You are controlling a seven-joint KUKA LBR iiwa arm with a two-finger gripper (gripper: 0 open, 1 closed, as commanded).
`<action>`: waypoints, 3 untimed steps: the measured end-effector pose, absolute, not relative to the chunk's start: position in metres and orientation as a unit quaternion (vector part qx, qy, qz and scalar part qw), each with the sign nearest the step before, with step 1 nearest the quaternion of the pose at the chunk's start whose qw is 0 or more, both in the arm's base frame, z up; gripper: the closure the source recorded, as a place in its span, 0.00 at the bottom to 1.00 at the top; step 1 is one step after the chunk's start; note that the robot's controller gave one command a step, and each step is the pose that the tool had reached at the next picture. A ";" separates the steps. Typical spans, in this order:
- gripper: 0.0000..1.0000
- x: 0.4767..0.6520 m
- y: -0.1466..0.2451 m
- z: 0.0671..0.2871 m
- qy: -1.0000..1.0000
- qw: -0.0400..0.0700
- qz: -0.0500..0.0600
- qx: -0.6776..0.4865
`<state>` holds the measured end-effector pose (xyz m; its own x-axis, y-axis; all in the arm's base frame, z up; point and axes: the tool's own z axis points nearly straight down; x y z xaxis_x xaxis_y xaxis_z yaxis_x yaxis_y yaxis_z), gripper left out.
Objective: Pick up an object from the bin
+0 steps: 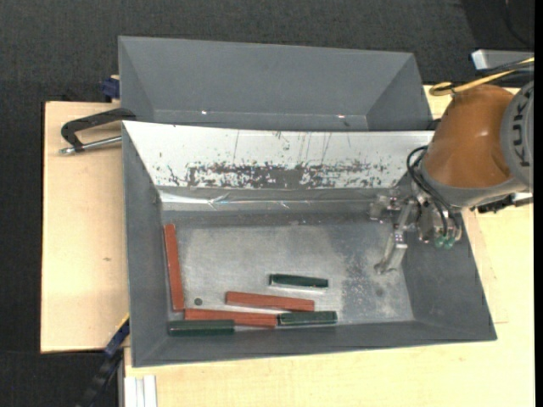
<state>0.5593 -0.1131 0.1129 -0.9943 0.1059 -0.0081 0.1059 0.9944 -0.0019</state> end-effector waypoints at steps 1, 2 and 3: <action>0.00 0.525 -0.080 0.081 0.999 0.000 0.001 0.037; 0.00 0.561 -0.038 0.089 1.000 0.001 0.000 0.010; 0.00 0.541 -0.023 0.102 1.000 0.002 0.001 0.006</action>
Offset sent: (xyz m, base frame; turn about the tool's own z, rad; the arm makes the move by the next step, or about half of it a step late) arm 0.0157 0.0886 -0.0202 -0.1043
